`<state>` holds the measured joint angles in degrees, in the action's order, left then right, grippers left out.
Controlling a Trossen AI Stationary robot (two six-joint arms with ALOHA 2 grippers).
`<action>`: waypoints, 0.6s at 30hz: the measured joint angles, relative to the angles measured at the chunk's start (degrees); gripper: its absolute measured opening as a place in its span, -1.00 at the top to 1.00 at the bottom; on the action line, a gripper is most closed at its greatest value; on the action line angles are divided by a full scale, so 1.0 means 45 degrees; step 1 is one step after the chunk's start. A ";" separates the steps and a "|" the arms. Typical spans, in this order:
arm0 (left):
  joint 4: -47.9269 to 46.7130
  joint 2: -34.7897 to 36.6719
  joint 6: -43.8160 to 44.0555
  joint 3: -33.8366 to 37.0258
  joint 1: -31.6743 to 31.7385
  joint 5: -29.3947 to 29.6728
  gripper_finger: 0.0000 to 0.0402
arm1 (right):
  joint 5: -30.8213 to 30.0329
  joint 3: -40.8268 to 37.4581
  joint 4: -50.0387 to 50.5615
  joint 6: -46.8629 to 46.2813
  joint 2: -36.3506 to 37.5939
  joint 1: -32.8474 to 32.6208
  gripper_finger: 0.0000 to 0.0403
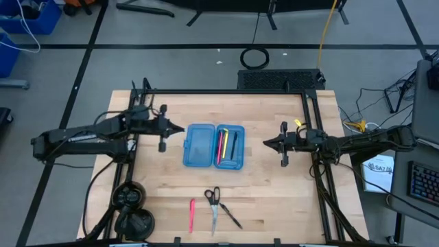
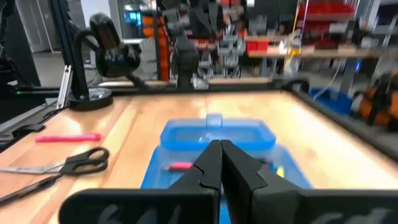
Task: Pick & place school supplies into a supply box
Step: Put the black pen into the blue supply box
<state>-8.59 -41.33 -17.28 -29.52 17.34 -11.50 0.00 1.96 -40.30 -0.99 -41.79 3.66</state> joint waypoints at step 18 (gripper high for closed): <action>0.2949 0.3260 -0.0541 0.4422 -0.0013 -0.2246 0.99 | -0.1298 0.0000 -0.0056 -0.1187 -0.0193 -0.0005 1.00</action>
<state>4.68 -26.66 -19.71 -9.62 17.28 -21.61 -5.84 1.97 -40.55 -6.34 -42.66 3.64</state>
